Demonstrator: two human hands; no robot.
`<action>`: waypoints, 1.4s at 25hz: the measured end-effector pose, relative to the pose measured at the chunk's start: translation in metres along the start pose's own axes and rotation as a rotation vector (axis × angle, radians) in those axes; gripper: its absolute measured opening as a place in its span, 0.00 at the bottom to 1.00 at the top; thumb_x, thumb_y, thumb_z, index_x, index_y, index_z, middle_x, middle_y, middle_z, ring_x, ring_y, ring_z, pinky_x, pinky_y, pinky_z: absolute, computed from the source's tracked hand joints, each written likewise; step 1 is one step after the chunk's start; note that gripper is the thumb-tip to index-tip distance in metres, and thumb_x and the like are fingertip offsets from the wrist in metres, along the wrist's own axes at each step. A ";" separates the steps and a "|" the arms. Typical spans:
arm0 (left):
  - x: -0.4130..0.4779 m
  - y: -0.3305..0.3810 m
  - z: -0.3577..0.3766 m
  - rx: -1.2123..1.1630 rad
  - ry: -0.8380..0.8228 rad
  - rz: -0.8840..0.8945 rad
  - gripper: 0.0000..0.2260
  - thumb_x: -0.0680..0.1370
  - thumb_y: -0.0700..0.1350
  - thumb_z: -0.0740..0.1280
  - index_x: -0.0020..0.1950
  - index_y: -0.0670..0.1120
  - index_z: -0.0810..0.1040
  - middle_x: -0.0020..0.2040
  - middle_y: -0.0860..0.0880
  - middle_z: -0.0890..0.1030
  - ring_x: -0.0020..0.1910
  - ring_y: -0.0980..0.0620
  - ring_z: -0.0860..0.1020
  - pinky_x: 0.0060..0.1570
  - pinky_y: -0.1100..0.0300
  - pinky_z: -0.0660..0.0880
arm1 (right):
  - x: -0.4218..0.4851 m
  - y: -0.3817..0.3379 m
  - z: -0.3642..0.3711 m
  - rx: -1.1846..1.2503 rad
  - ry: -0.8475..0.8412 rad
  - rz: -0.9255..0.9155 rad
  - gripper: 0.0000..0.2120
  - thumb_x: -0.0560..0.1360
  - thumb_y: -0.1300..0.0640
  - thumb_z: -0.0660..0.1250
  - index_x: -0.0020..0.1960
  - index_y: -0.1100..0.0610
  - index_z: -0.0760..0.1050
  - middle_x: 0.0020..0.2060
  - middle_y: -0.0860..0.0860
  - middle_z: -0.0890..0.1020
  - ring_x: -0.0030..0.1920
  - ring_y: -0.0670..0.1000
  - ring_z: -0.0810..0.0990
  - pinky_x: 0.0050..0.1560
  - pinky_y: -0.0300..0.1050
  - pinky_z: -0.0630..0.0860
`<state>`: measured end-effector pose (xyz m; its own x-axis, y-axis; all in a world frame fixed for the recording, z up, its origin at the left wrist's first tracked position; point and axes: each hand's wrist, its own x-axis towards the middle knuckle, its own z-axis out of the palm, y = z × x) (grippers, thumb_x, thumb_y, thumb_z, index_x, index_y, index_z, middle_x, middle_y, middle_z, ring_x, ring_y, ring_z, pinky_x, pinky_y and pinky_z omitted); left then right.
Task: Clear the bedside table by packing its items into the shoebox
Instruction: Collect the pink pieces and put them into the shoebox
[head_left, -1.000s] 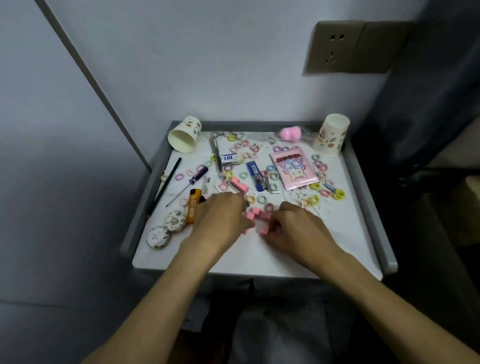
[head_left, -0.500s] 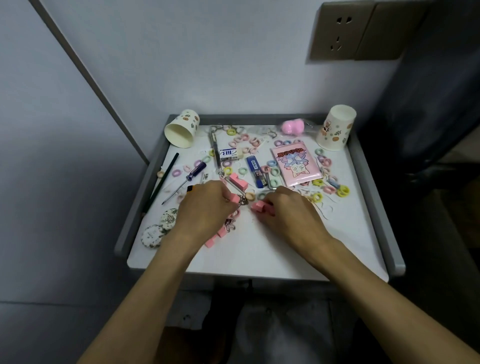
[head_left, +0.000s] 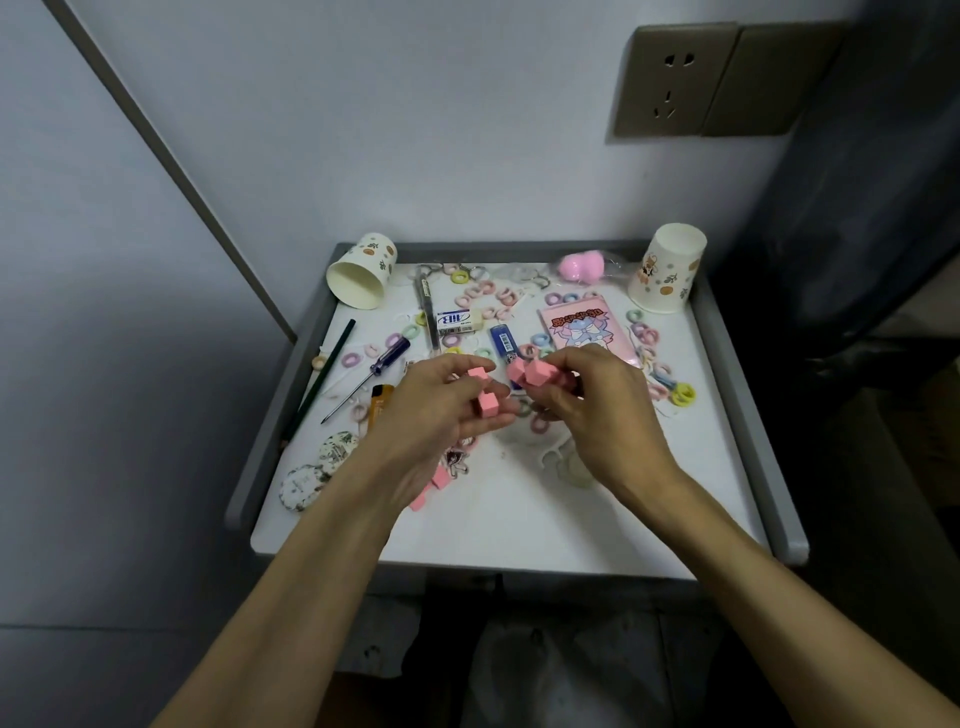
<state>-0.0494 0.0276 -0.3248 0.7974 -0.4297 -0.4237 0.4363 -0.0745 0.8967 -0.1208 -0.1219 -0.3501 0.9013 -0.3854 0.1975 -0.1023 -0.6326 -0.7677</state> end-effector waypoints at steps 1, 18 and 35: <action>0.000 0.000 0.003 -0.030 -0.025 -0.001 0.07 0.81 0.32 0.61 0.58 0.34 0.75 0.52 0.32 0.82 0.47 0.40 0.85 0.47 0.53 0.83 | -0.002 -0.002 -0.001 -0.020 0.021 -0.033 0.04 0.72 0.62 0.73 0.47 0.56 0.82 0.38 0.49 0.78 0.35 0.34 0.77 0.33 0.24 0.69; 0.009 -0.007 0.028 -0.276 -0.071 -0.021 0.07 0.75 0.34 0.69 0.52 0.35 0.78 0.46 0.37 0.85 0.45 0.41 0.85 0.47 0.49 0.83 | -0.015 0.007 -0.024 0.080 0.130 -0.267 0.10 0.69 0.70 0.72 0.49 0.63 0.84 0.42 0.52 0.81 0.42 0.35 0.76 0.45 0.24 0.71; 0.006 -0.009 0.048 -0.329 -0.038 -0.077 0.16 0.74 0.33 0.70 0.61 0.38 0.77 0.48 0.38 0.85 0.44 0.42 0.85 0.42 0.53 0.83 | -0.011 0.017 -0.043 -0.060 0.173 0.106 0.12 0.68 0.63 0.76 0.50 0.53 0.85 0.38 0.50 0.84 0.38 0.50 0.80 0.43 0.49 0.79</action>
<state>-0.0683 -0.0178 -0.3294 0.7434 -0.4678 -0.4780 0.6108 0.1836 0.7702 -0.1511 -0.1571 -0.3388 0.7987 -0.5587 0.2233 -0.2223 -0.6190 -0.7533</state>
